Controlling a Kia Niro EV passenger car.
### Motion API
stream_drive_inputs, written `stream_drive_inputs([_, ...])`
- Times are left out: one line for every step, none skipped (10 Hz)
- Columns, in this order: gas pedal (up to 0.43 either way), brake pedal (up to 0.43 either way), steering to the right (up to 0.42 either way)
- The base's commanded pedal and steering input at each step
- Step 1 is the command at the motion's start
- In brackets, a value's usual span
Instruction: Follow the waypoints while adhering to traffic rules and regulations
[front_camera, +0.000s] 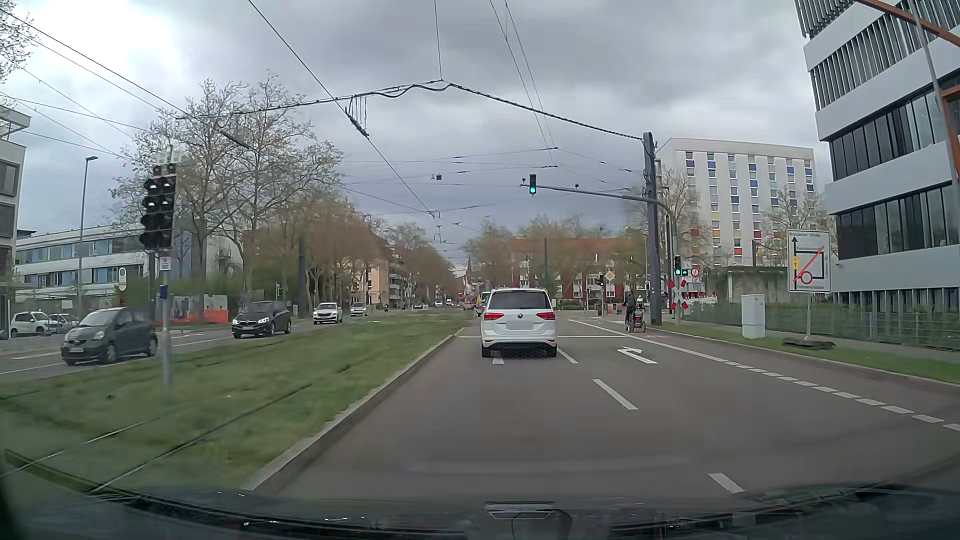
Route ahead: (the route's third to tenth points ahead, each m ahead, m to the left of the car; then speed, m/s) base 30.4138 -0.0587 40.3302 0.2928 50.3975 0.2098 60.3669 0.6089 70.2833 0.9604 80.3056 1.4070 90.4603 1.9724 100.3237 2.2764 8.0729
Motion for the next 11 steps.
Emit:
stream_drive_inputs([0.039,0.000,-0.002])
stream_drive_inputs([0.039,0.000,-0.001])
stream_drive_inputs([0.039,0.000,-0.001])
stream_drive_inputs([0.039,0.000,-0.002])
stream_drive_inputs([0.039,0.000,-0.002])
stream_drive_inputs([0.039,0.000,-0.002])
stream_drive_inputs([0.039,0.000,-0.002])
stream_drive_inputs([0.020,0.000,-0.002])
stream_drive_inputs([0.000,0.000,-0.002])
stream_drive_inputs([0.000,0.000,-0.001])
stream_drive_inputs([0.000,0.000,0.000])
